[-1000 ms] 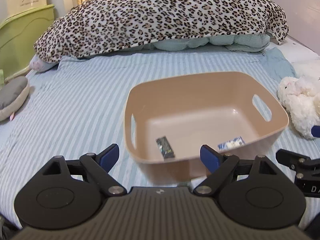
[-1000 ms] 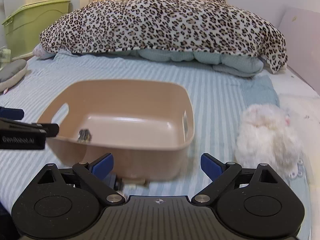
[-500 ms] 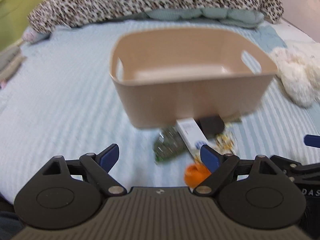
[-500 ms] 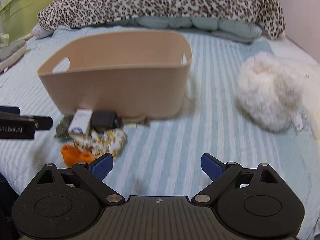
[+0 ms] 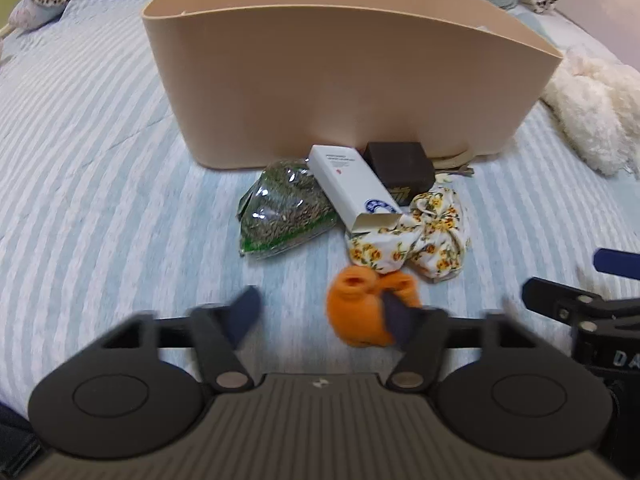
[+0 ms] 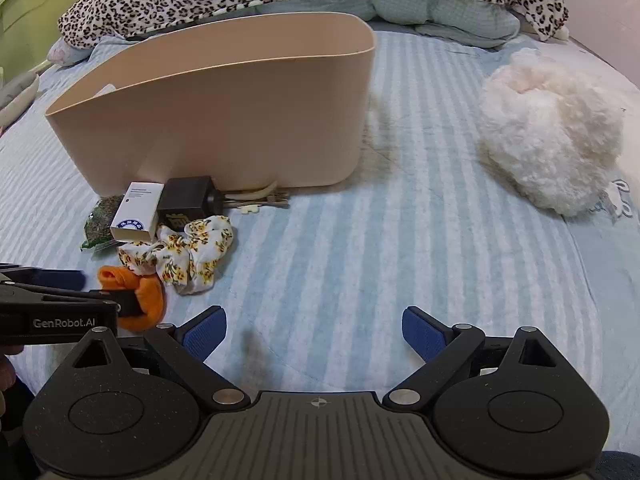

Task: Organize objects
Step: 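Grasp the floral scrunchie with the right tool while the left grasps the orange sock, then carry the scrunchie and sock over the basket and open both tools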

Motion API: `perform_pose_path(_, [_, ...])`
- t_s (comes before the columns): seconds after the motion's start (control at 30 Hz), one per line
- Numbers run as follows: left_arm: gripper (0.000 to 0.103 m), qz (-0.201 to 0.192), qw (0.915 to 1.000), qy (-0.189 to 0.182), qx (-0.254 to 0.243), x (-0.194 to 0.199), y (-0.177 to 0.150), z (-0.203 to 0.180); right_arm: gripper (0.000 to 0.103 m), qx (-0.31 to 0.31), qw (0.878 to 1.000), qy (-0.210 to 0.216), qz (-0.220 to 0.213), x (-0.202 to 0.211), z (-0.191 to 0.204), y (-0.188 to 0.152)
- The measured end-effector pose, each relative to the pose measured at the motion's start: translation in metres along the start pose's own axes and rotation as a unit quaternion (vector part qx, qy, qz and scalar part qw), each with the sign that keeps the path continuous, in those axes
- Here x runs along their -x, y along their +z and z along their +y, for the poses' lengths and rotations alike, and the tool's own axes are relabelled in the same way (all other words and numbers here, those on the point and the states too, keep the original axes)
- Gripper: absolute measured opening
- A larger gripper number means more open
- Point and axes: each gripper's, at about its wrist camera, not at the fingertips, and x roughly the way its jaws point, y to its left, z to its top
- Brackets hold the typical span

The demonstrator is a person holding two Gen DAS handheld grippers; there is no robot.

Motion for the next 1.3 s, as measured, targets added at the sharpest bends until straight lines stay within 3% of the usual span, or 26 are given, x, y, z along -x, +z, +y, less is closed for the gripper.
perform_pose_path(0.03, [0.038, 0.001, 1.0, -0.001, 0.001, 0.001, 0.0, 0.002, 0.096, 0.001, 1.0, 0.002, 0.0, -0.001, 0.001, 0.002])
perform_pose_path(0.07, [0.018, 0.002, 1.0, -0.002, 0.004, 0.003, 0.001, 0.004, 0.096, 0.002, 1.0, 0.005, -0.001, -0.002, 0.003, 0.003])
perform_pose_path(0.1, [0.01, 0.004, 1.0, -0.004, 0.007, 0.004, 0.0, 0.007, 0.096, 0.004, 1.0, 0.008, -0.001, -0.003, 0.005, 0.004])
perform_pose_path(0.47, [0.008, 0.007, 0.9995, 0.007, 0.03, 0.013, 0.005, 0.036, 0.095, 0.03, 0.998, 0.051, 0.002, -0.022, 0.042, 0.016])
perform_pose_path(0.67, [0.008, 0.008, 0.9992, -0.001, 0.039, 0.007, 0.006, 0.04, 0.078, 0.043, 0.997, 0.065, 0.009, -0.039, 0.059, 0.021])
perform_pose_path(0.8, [0.007, 0.008, 0.9991, -0.009, 0.041, 0.011, 0.006, 0.042, 0.05, 0.055, 0.997, 0.058, 0.0, -0.041, 0.064, 0.02])
perform_pose_path(0.9, [0.007, 0.002, 0.9995, -0.009, 0.032, 0.019, 0.006, 0.039, 0.014, 0.061, 0.997, 0.054, -0.01, -0.037, 0.063, 0.02])
perform_pose_path(1.0, [0.007, -0.01, 0.9997, -0.01, 0.02, 0.031, 0.007, 0.035, 0.01, 0.047, 0.997, 0.063, -0.009, -0.03, 0.056, 0.019])
perform_pose_path(1.3, [0.007, -0.053, 0.9983, -0.016, 0.016, 0.068, 0.013, 0.029, 0.01, 0.019, 0.997, 0.062, -0.032, 0.009, 0.03, 0.018])
